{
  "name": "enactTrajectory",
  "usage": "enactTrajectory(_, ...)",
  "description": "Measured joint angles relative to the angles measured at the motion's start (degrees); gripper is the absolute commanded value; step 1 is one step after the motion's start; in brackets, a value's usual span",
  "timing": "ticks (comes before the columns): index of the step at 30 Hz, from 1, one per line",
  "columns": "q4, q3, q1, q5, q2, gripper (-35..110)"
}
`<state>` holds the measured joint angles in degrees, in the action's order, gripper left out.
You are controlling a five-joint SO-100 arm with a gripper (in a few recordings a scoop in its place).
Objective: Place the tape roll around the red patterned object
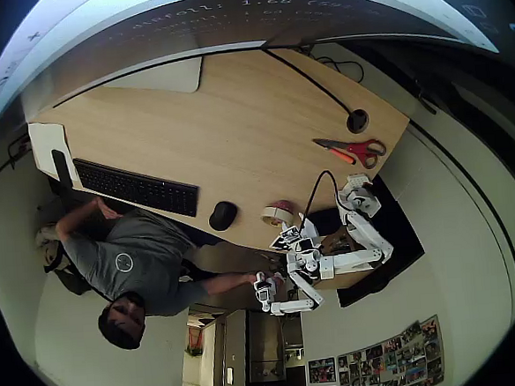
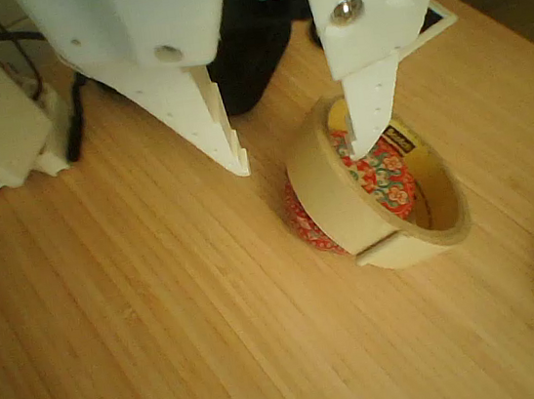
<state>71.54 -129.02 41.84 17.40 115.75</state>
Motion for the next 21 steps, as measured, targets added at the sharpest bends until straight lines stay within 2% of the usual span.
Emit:
enactTrajectory(14, 3.7, -5.9, -8.7, 10.5, 7.0, 30)
enactTrajectory(21, 9.7, -2.5, -8.3, 12.2, 11.4, 32)
